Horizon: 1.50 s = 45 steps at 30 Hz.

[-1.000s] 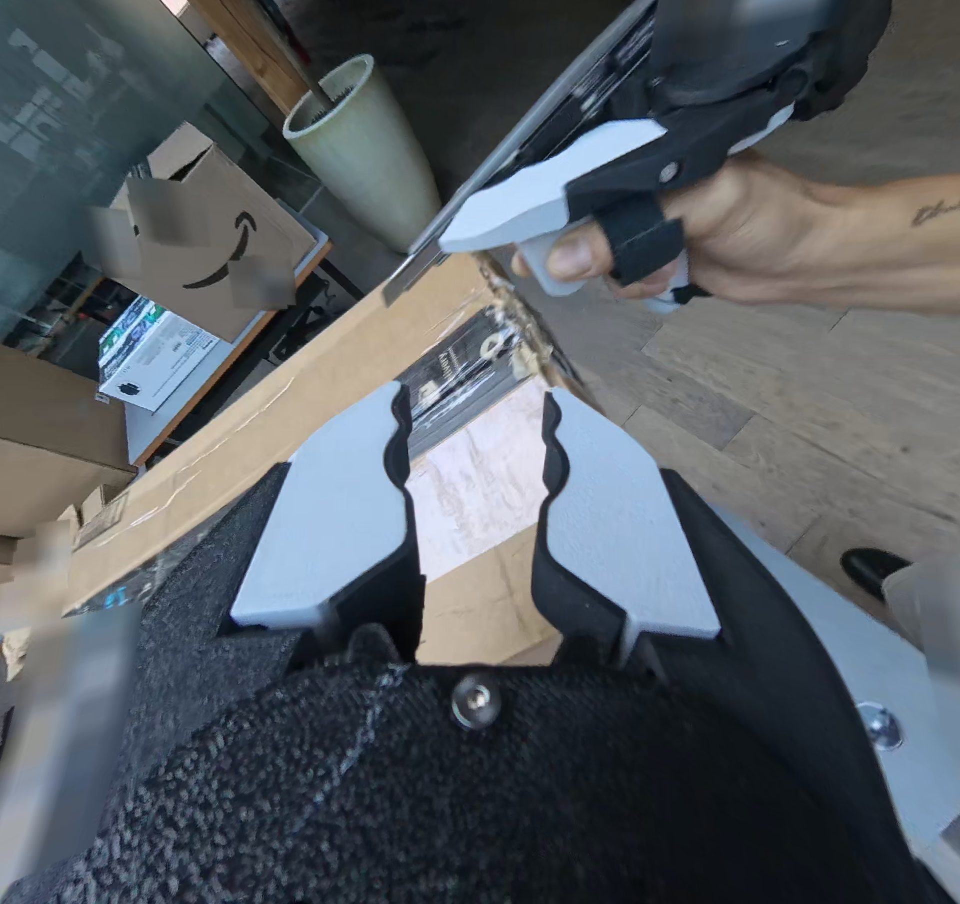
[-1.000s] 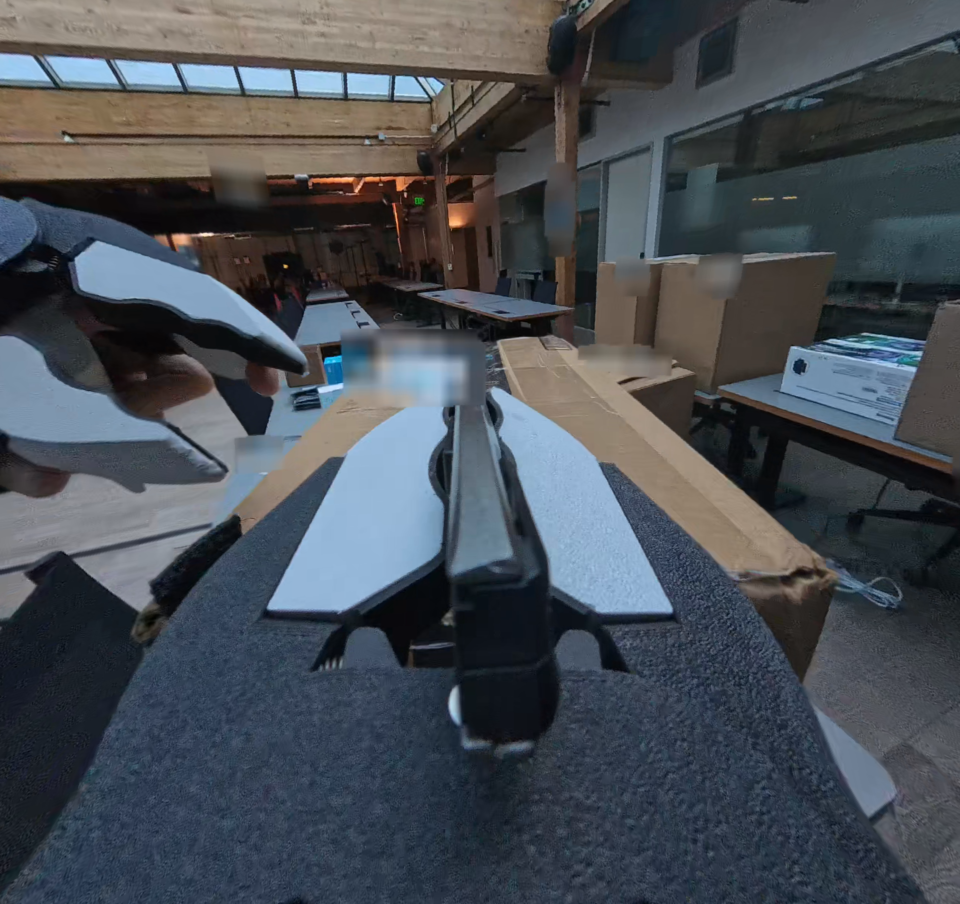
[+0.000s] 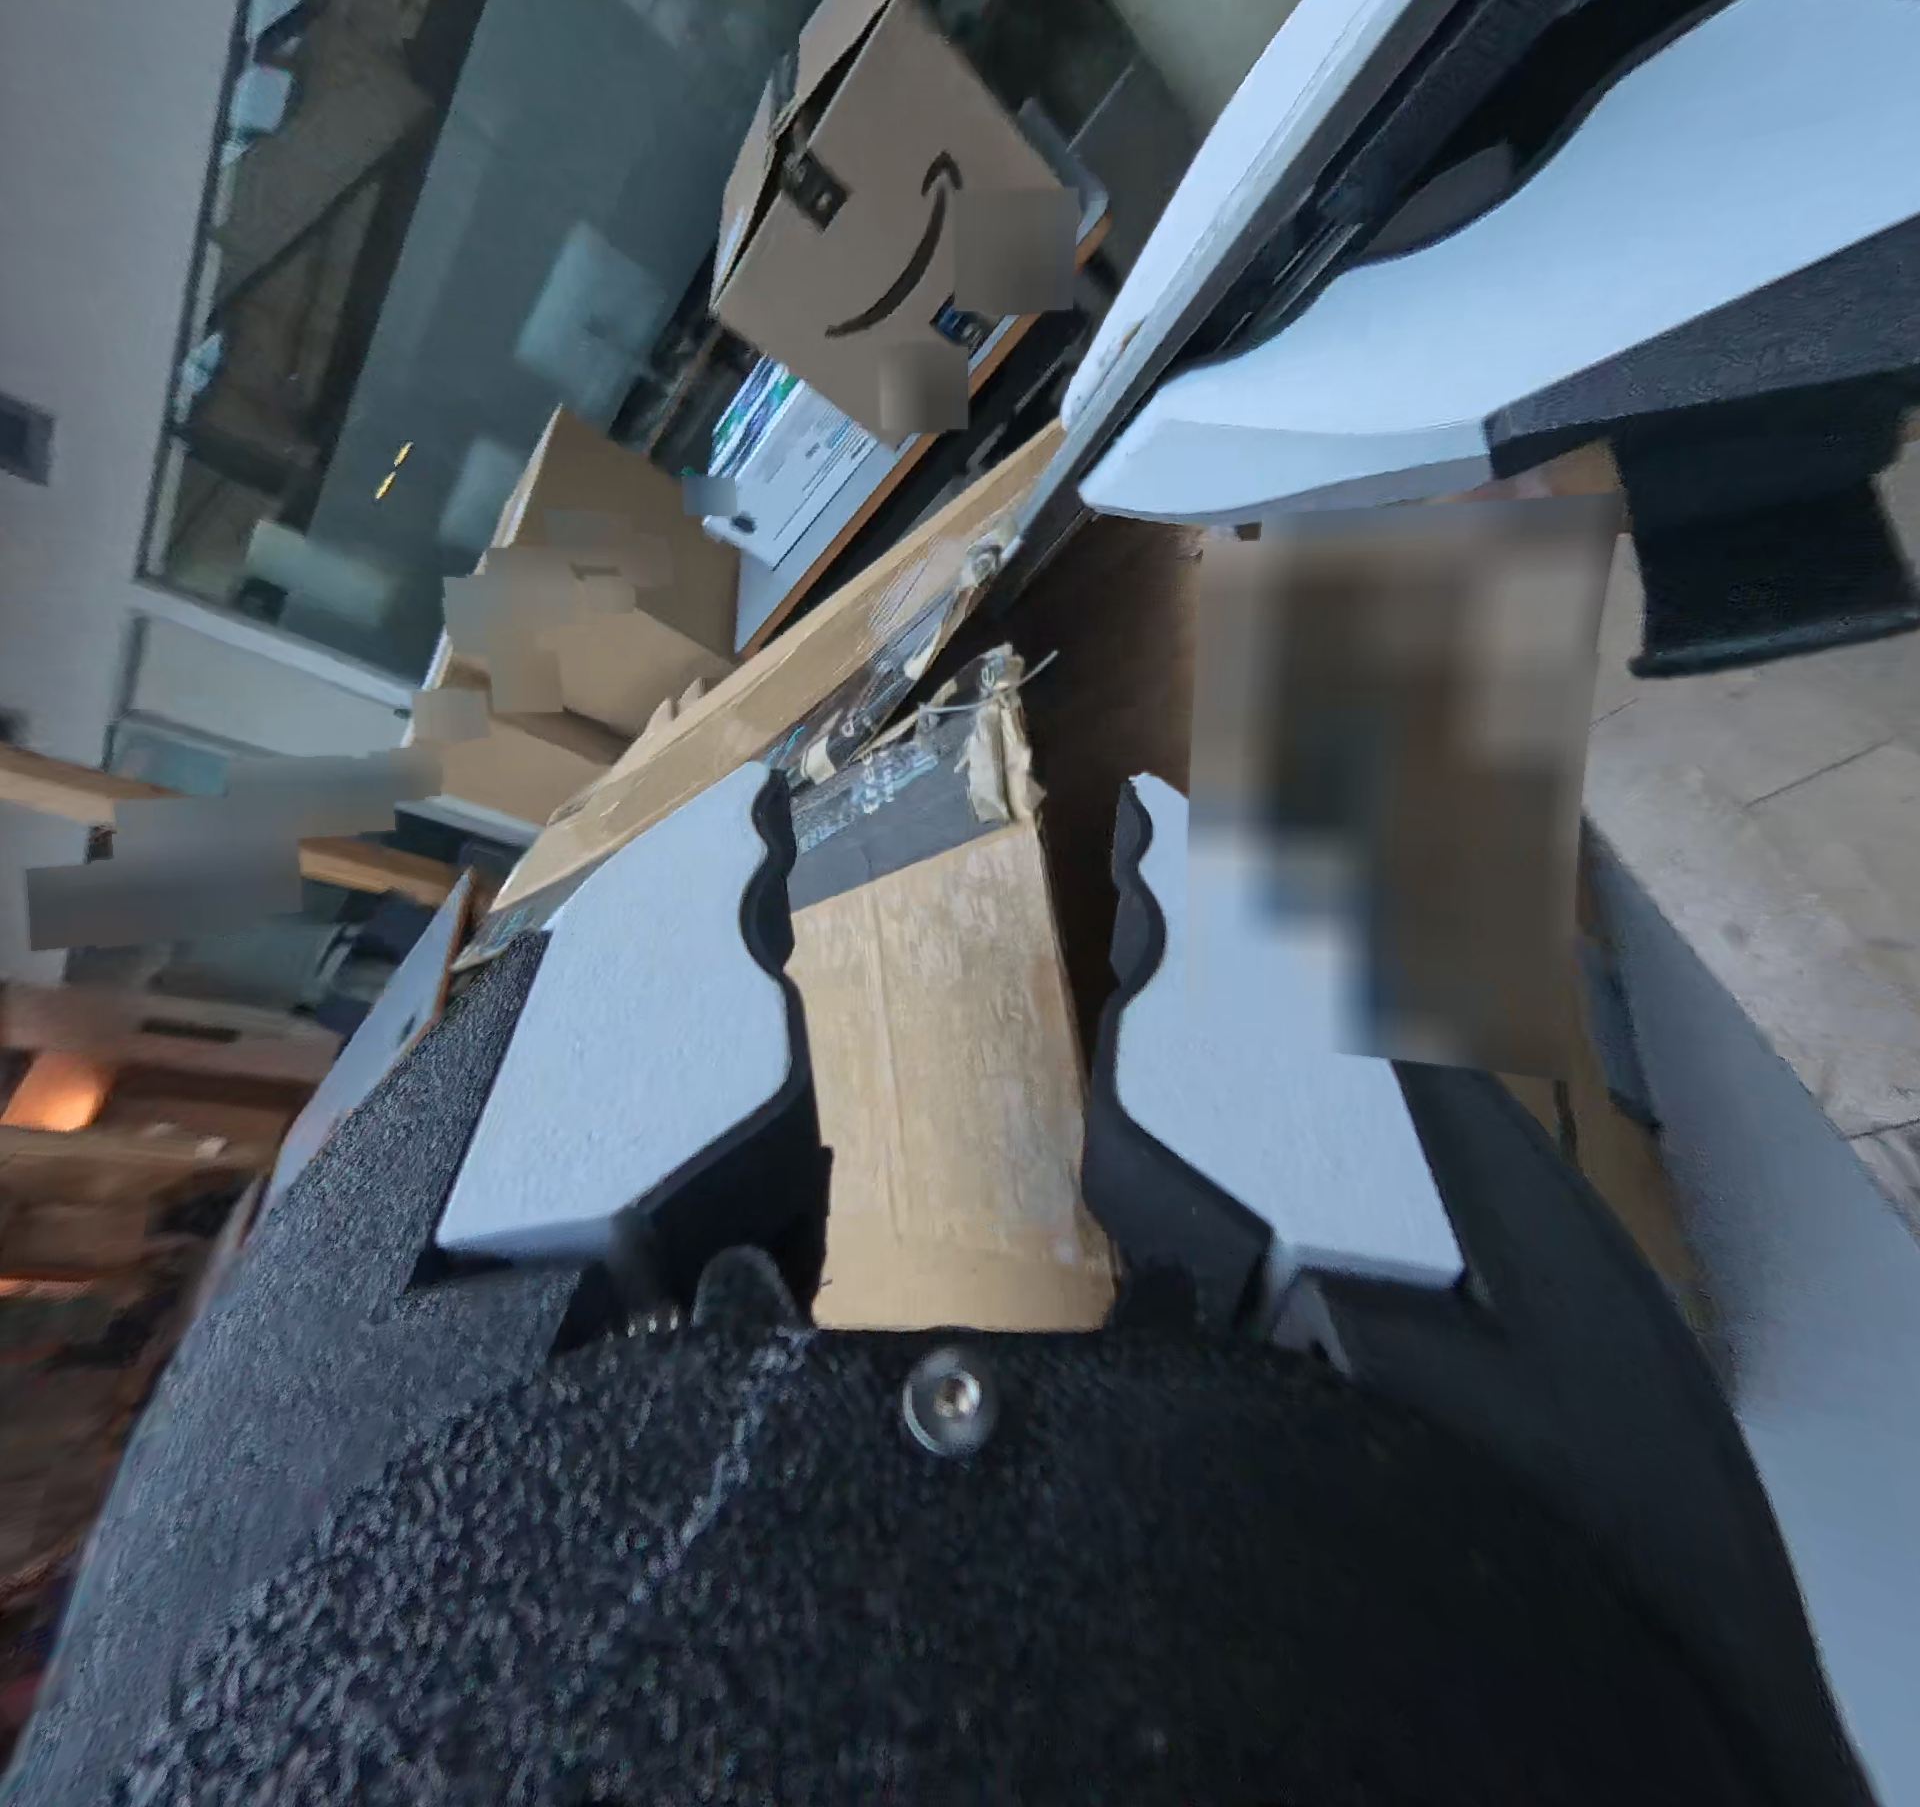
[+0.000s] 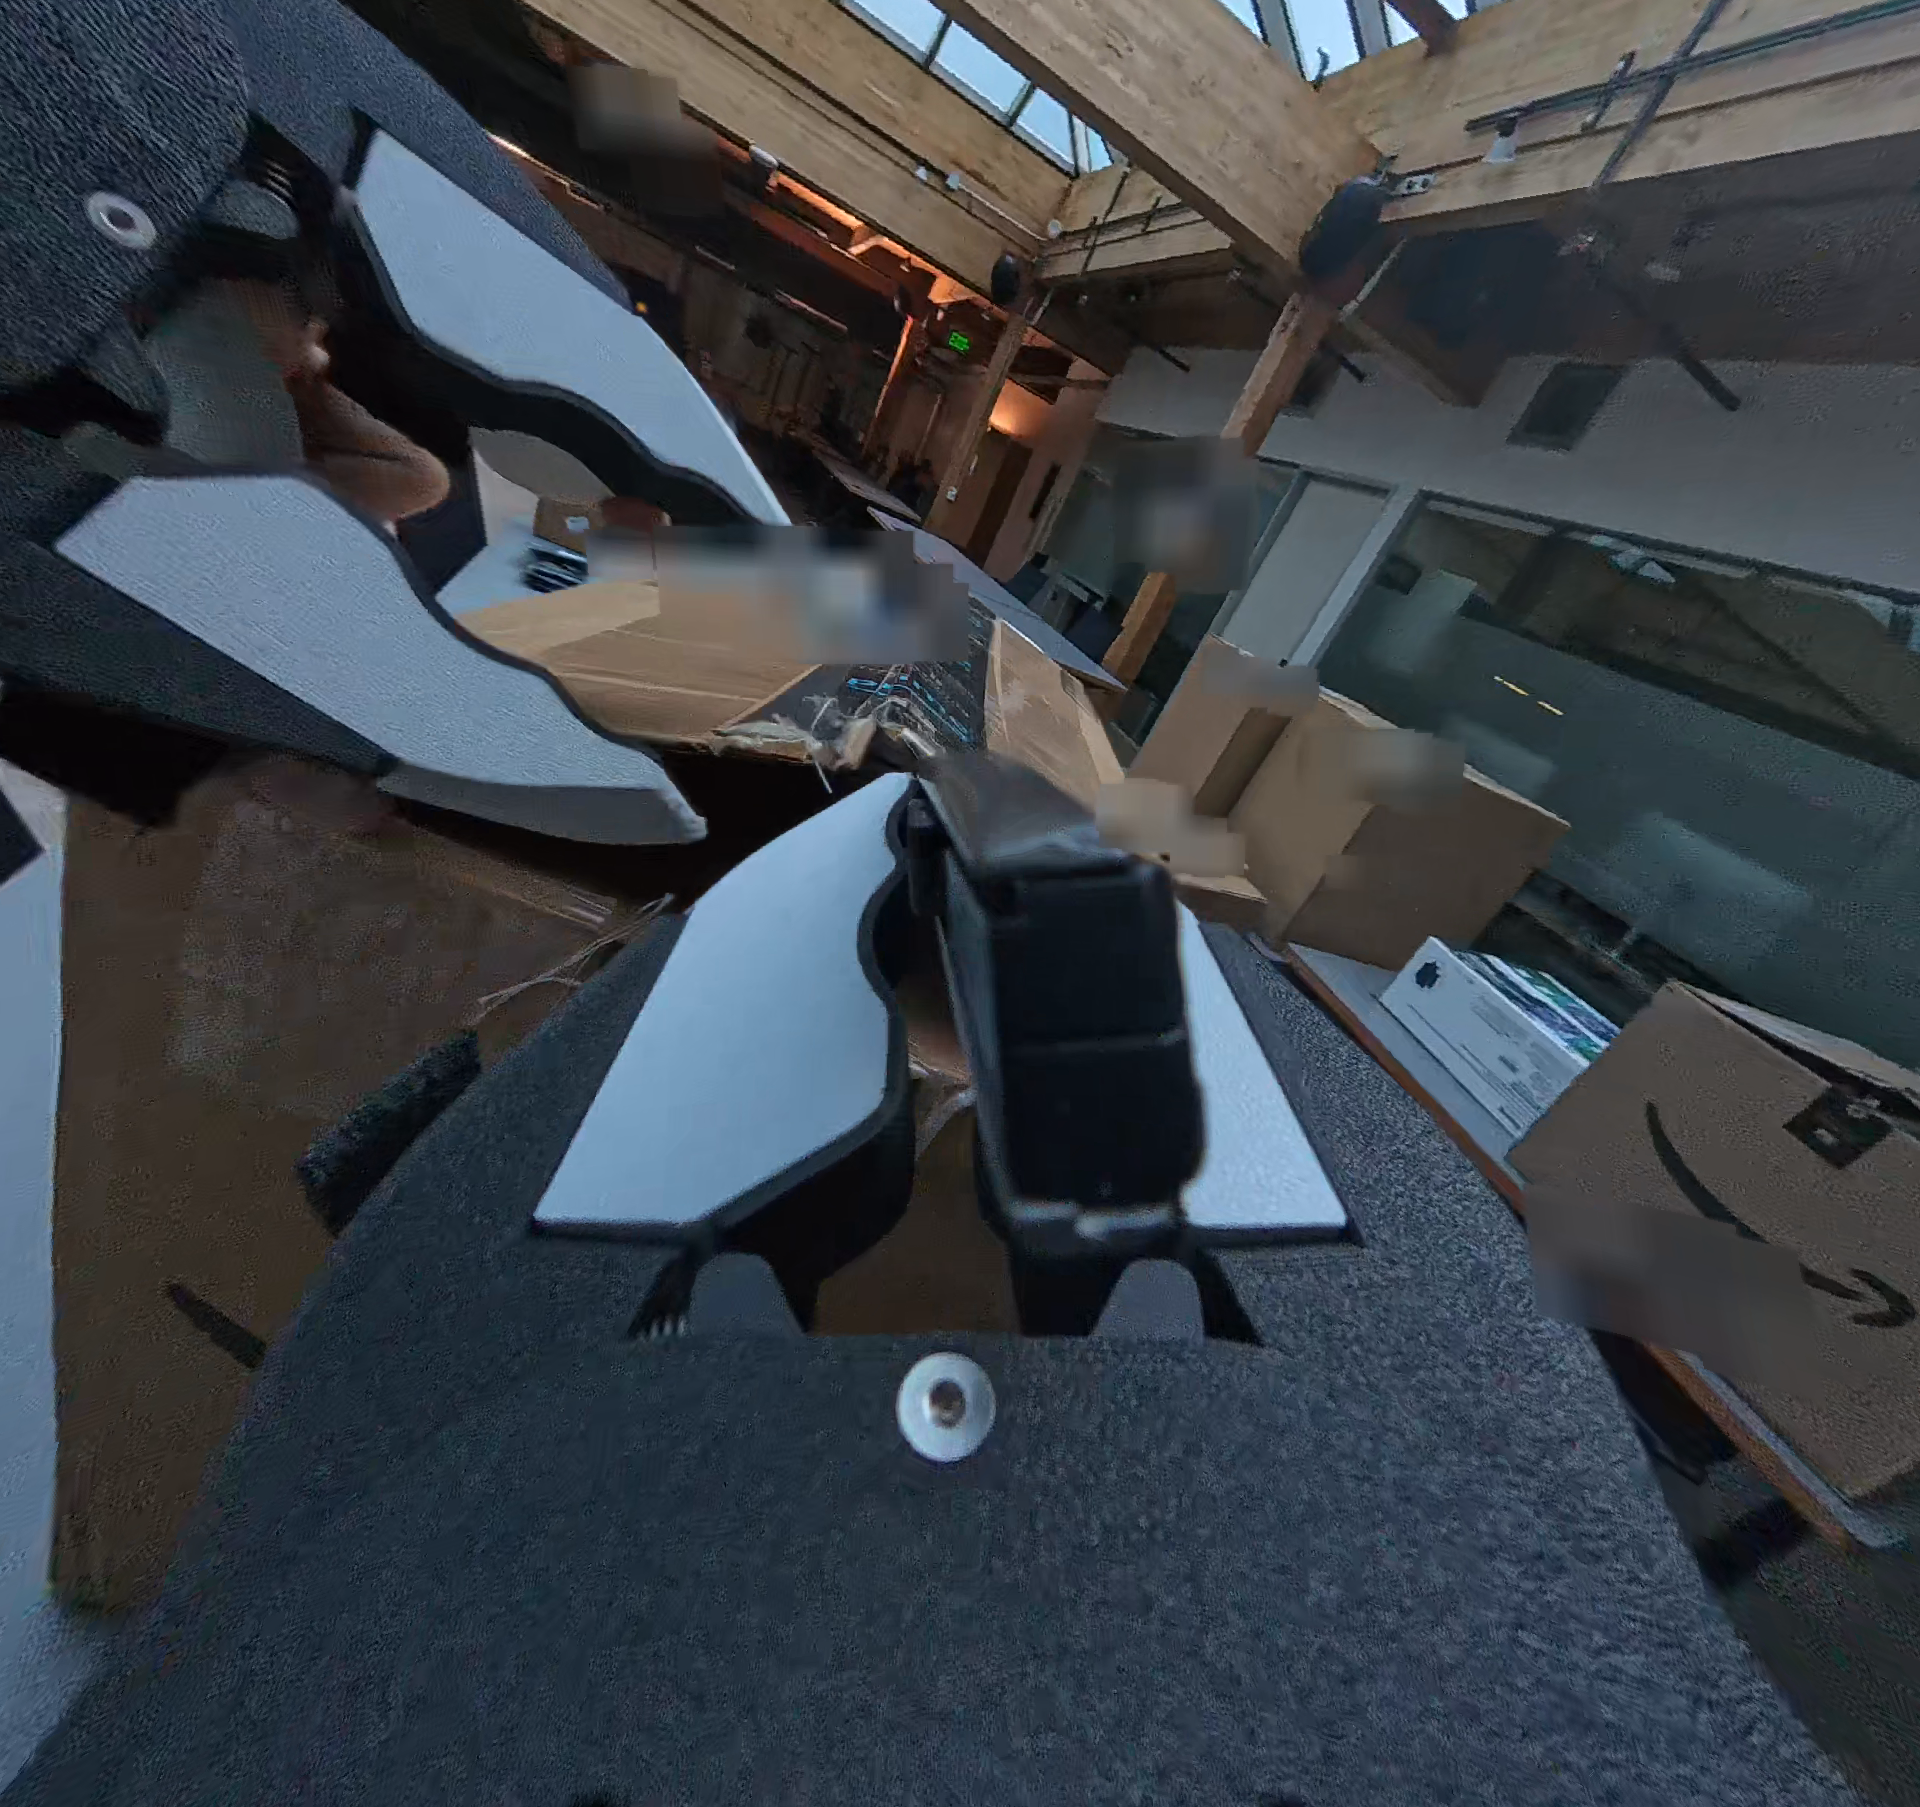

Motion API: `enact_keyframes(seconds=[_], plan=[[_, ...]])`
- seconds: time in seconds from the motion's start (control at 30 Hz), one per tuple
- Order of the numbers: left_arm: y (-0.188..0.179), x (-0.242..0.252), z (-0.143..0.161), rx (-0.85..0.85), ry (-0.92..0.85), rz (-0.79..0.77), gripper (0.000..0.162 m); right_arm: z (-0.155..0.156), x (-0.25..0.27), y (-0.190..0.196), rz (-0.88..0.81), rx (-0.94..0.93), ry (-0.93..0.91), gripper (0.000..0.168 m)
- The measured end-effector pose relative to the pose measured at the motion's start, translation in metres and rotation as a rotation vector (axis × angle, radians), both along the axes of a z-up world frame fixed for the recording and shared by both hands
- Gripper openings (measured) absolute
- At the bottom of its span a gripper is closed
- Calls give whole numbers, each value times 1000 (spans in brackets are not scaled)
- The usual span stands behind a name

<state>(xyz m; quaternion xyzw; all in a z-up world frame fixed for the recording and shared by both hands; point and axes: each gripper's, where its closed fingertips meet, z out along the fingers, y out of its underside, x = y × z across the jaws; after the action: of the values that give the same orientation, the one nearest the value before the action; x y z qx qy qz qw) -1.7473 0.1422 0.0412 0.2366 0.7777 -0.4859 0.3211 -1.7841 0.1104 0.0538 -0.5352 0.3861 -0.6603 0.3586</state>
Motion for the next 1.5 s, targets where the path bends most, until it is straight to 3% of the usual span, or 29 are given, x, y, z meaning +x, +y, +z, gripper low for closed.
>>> enact_keyframes(seconds=[0.13,0.2,0.33,0.4,0.6,0.73,0.8,0.9,1.03,1.2,1.33,1.5], plan=[[-14,27,-16,103,-248,270,57,-1,0,-3,123,36,-36,8],[-14,39,-10,66,-339,361,36,-2,0,-2,146,20,-19,7],[-5,46,3,26,-381,462,19,-2,0,0,212,16,-1,6],[-5,47,1,49,-414,476,6,-3,0,1,247,21,21,6],[-5,48,2,69,-272,413,6,0,-6,-1,449,100,76,6],[-5,49,5,82,-221,390,5,26,-23,-2,659,104,102,6],[-5,50,5,70,-256,395,5,40,-20,-12,711,4,168,6],[-6,49,3,64,-295,393,5,48,-11,-10,975,-232,283,6],[-7,48,2,66,-374,408,5,51,28,-12,1339,-282,564,7],[-6,50,-1,71,-267,465,5,35,67,-13,1713,-457,725,7],[-1,52,-7,89,-213,589,4,20,78,-10,2022,-672,713,7],[4,53,-9,166,-174,799,4,15,75,1,2297,-867,479,7]])
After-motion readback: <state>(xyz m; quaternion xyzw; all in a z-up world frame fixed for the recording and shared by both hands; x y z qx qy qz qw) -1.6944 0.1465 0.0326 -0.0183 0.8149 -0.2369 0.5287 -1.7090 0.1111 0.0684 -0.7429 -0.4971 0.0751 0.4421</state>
